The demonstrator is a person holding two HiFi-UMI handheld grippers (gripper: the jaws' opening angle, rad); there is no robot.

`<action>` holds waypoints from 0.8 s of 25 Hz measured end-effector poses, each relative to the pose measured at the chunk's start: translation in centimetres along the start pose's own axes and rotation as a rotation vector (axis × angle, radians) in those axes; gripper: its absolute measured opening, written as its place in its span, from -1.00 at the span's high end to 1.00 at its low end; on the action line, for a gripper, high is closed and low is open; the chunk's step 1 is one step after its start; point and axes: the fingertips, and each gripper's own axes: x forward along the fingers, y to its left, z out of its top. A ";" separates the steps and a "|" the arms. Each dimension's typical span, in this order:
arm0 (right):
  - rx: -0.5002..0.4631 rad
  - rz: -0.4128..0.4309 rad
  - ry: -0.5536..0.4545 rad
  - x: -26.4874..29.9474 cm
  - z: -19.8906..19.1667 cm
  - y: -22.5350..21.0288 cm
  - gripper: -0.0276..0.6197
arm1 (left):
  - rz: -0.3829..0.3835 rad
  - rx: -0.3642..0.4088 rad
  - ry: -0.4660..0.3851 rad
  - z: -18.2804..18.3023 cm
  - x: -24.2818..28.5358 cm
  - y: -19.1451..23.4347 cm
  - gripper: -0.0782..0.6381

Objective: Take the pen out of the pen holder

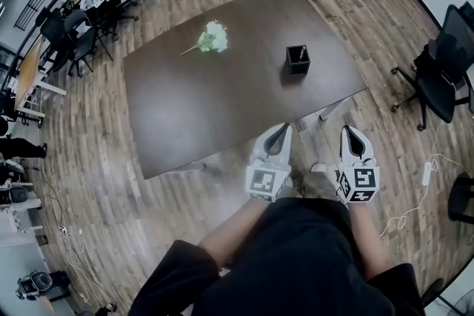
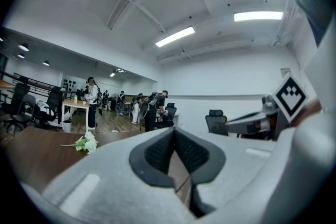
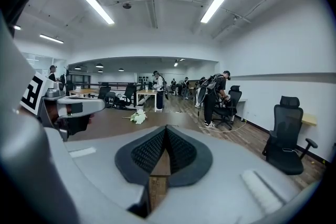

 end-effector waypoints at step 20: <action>0.064 0.104 0.021 16.2 1.1 -8.9 0.91 | 0.014 0.043 0.102 -3.3 17.3 5.2 0.77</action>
